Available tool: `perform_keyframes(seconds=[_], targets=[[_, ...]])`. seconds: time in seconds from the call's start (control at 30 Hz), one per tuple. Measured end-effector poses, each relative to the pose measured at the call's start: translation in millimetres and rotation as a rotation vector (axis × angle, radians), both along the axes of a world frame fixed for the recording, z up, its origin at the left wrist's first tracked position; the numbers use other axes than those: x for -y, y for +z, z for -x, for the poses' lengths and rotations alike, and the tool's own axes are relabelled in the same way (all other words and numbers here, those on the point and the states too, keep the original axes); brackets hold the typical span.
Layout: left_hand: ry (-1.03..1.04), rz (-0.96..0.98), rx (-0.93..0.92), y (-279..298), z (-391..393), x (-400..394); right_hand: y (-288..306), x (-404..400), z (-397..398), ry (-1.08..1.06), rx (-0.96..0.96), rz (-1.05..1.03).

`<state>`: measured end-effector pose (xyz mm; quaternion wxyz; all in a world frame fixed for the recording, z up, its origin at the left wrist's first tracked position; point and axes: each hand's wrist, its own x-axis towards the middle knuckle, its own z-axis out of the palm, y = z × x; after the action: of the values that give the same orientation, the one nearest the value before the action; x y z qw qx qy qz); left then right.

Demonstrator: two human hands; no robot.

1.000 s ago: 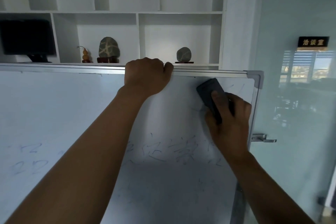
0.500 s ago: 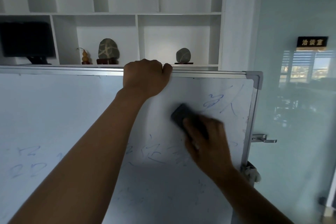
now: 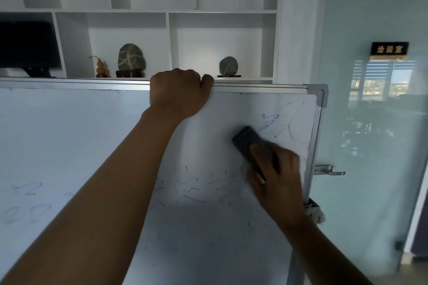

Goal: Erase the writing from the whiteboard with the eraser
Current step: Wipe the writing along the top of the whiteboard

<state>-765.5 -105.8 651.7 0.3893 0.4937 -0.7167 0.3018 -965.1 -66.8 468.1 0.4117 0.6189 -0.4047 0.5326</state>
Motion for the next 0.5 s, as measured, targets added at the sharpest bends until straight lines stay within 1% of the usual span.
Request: perform_keyframes(seconds=[0.07, 0.1, 0.2, 0.23, 0.27, 0.33, 0.37, 0.4, 0.47, 0.5], targets=[[0.008, 0.001, 0.003, 0, 0, 0, 4, -5, -1, 0.001, 0.179, 0.029], [0.010, 0.003, -0.001, 0, 0, 0, 1, -6, -7, 0.003, 0.183, 0.022], [0.009, 0.014, -0.005, 0, 0, -1, -16, -4, -19, -0.005, -0.055, -0.029], [0.008, 0.019, -0.001, 0, 0, -1, -17, -3, -14, -0.002, -0.070, -0.044], [0.009, 0.023, 0.003, 0, 0, -2, -14, -4, -8, -0.004, -0.001, -0.048], [0.010, 0.024, 0.004, 0, 0, -2, -8, -7, -1, -0.008, 0.225, -0.032], [0.010, 0.019, 0.003, 0, 0, -2, -9, -9, -3, -0.008, 0.273, -0.031], [0.012, 0.016, 0.000, 0, 0, -3, -11, -10, -8, -0.009, 0.234, -0.039], [0.009, 0.014, -0.007, 0, 0, -3, -21, -9, -15, -0.001, 0.037, -0.065], [0.006, 0.012, -0.004, 0, 0, -4, -22, -8, -12, 0.016, -0.007, -0.074]])
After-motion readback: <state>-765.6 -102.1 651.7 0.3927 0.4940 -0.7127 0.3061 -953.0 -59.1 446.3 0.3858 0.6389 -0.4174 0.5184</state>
